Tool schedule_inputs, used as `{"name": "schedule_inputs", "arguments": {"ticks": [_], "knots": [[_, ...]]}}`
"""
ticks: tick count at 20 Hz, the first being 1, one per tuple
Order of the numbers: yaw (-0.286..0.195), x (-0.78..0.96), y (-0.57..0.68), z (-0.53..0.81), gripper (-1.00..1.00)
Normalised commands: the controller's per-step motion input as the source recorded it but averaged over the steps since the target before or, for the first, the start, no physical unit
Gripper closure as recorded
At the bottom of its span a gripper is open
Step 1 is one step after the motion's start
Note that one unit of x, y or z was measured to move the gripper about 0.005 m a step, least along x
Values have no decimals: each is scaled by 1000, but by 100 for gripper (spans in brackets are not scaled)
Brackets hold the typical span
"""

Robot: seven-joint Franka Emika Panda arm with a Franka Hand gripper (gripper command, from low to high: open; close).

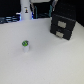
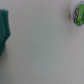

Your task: Open the kcup holder, insert the kcup into the holder, and close the kcup holder

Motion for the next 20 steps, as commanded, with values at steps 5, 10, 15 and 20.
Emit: {"name": "schedule_inputs", "arguments": {"ticks": [5, 10, 15, 20], "knots": [[-182, -225, 492, 159, -100], [-210, -221, 630, 183, -100], [-222, -209, 642, 80, -100], [-208, -222, 680, 7, -100]]}}
